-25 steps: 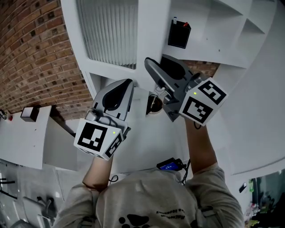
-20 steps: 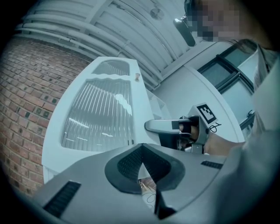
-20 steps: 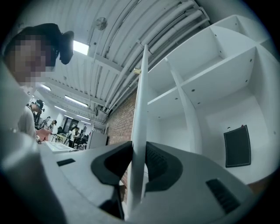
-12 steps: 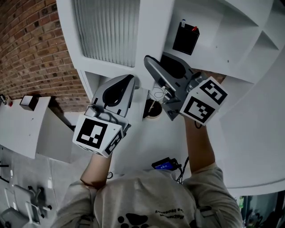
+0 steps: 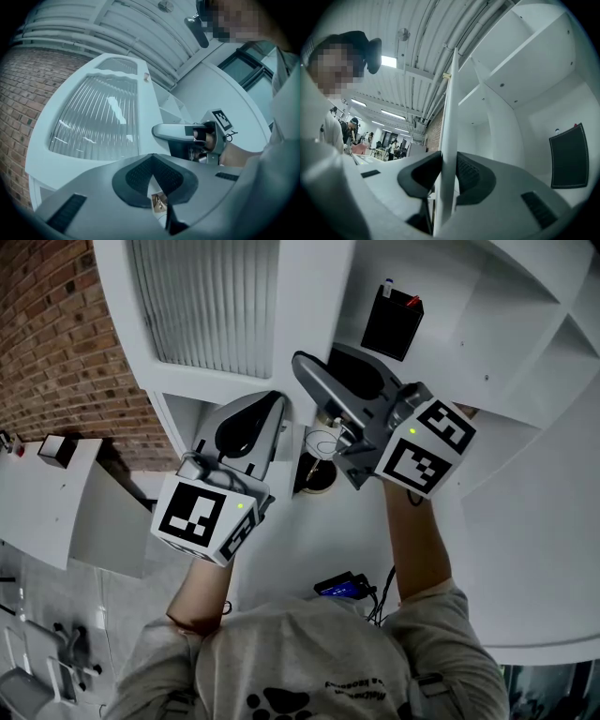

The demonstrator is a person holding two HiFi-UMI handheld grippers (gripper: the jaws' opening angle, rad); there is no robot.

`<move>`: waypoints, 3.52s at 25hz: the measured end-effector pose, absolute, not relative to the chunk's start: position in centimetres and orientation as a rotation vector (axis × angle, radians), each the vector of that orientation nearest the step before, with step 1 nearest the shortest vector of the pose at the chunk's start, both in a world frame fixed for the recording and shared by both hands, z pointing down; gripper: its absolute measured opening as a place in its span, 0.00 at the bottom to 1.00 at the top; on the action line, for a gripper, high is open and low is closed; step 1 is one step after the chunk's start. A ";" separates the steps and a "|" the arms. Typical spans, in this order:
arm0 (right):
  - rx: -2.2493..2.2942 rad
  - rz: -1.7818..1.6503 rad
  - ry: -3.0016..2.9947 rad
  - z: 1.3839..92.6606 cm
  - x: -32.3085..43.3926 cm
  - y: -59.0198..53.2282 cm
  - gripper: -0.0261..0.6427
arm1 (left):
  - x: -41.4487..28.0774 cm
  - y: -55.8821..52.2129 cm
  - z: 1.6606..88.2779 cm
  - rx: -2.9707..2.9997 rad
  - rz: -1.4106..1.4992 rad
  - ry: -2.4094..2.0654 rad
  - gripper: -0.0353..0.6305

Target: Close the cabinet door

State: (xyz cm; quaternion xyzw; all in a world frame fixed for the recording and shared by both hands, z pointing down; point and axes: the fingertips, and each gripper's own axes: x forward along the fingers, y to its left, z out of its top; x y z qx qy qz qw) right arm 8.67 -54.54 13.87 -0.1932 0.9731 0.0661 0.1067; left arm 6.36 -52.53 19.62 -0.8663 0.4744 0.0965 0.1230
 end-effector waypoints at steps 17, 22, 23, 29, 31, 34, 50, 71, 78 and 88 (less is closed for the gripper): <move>-0.495 0.141 2.886 13.9 9.0 -58.6 0.20 | 7.0 -56.7 19.5 -2.517 0.271 1.412 0.06; -0.496 0.121 2.887 13.8 9.0 -59.4 0.21 | 7.0 -57.3 19.4 -2.507 0.265 1.423 0.06; -0.498 0.112 2.886 13.9 9.0 -59.5 0.21 | 7.1 -57.5 19.4 -2.507 0.262 1.429 0.06; -0.651 0.205 2.865 13.8 9.6 -60.0 0.22 | 7.2 -58.2 19.4 -2.503 0.261 1.444 0.06; -0.692 0.204 2.855 13.8 9.9 -60.2 0.23 | 7.1 -58.4 19.4 -2.496 0.262 1.447 0.06; -0.764 0.212 2.828 14.0 10.4 -60.6 0.23 | 7.2 -58.8 19.4 -2.491 0.253 1.449 0.06; -0.906 0.172 2.768 15.1 12.7 -61.8 0.21 | 7.0 -60.5 19.5 -2.480 0.245 1.470 0.06; -0.991 0.252 2.772 16.0 13.0 -58.1 0.07 | 7.4 -59.5 19.4 -2.461 0.180 1.488 0.06; -0.981 0.253 2.769 16.7 13.0 -56.2 0.07 | 7.8 -56.3 19.2 -2.449 0.197 1.485 0.06; -1.083 0.322 2.699 17.4 11.7 -51.1 0.07 | 5.7 -50.0 19.1 -2.447 0.208 1.483 0.06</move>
